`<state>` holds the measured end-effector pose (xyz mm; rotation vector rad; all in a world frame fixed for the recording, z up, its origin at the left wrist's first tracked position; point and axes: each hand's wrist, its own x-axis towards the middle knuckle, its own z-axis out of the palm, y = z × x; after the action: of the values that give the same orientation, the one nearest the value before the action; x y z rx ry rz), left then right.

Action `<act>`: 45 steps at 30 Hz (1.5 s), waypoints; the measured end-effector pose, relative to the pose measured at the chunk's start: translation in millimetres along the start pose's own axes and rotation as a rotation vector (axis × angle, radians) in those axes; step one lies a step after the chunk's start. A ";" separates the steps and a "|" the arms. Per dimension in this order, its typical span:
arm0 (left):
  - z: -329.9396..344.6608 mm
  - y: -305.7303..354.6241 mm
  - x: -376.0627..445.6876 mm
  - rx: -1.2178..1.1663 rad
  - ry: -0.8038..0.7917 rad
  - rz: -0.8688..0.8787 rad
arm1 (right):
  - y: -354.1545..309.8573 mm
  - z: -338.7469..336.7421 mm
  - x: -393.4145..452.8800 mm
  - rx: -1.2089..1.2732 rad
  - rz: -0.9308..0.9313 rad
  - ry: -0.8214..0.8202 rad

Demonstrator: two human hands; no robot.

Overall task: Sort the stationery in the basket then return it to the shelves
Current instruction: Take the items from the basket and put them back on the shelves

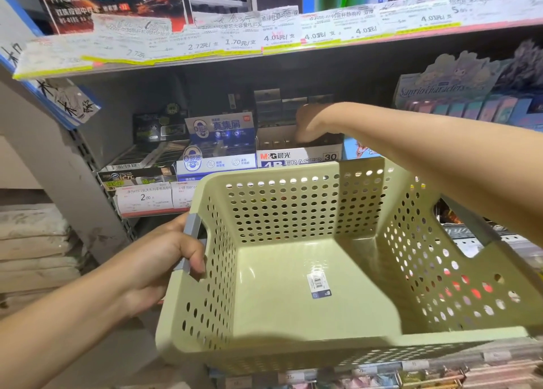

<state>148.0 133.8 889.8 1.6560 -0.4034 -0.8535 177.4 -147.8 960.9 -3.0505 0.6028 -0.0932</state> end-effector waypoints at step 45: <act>-45.9 -53.2 -71.3 0.004 0.158 -0.002 | -4.1 79.5 -228.5 0.175 -0.130 0.249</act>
<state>123.3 227.5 864.9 1.7143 -0.2939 -0.7176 -26.9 -55.5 869.7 -2.9241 0.3811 -0.5062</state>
